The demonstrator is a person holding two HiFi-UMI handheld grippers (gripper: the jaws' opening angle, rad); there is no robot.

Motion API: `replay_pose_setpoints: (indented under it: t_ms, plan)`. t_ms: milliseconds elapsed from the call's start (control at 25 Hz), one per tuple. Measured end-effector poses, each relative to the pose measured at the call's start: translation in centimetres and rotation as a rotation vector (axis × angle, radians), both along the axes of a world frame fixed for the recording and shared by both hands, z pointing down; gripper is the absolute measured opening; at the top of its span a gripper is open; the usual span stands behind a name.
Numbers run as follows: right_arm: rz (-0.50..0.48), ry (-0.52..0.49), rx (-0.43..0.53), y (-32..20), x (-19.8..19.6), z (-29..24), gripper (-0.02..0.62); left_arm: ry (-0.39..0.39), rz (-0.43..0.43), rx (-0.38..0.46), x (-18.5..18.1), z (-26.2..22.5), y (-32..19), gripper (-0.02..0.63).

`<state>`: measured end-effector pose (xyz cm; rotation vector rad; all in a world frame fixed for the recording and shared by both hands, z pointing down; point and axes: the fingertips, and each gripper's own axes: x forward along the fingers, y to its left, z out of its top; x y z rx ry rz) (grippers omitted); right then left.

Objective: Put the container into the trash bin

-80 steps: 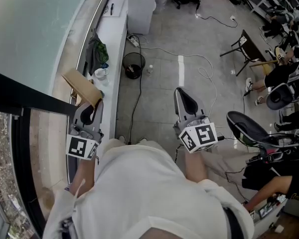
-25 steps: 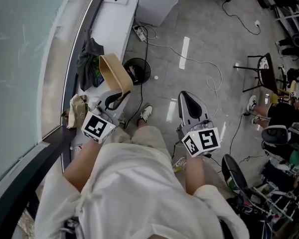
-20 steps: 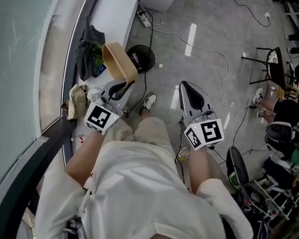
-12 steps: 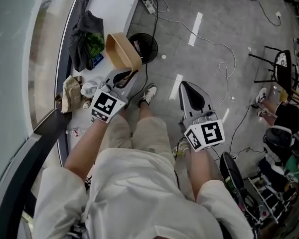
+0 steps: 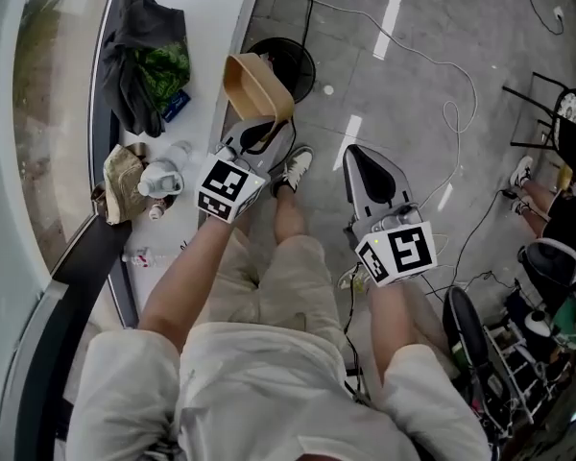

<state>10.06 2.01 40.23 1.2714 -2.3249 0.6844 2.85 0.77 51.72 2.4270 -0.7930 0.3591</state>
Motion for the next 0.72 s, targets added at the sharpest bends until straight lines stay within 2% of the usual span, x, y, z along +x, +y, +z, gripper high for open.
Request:
replay_pose_setpoints:
  t_ms: [320,480,720]
  plan:
    - [0.037,-0.054,-0.022,-0.3,0.2,7.5,0.002,-0.097,0.117,-0.075,1.1,10.0,0.6,0.020]
    - [0.040,-0.065,-0.037,-0.5,0.6,11.2,0.002,-0.094,0.123,-0.114,2.3,14.4,-0.1,0.020]
    - [0.035,-0.073,-0.033,-1.7,0.9,15.5,0.002,-0.138,0.167,-0.145,3.7,20.8,-1.1,0.020]
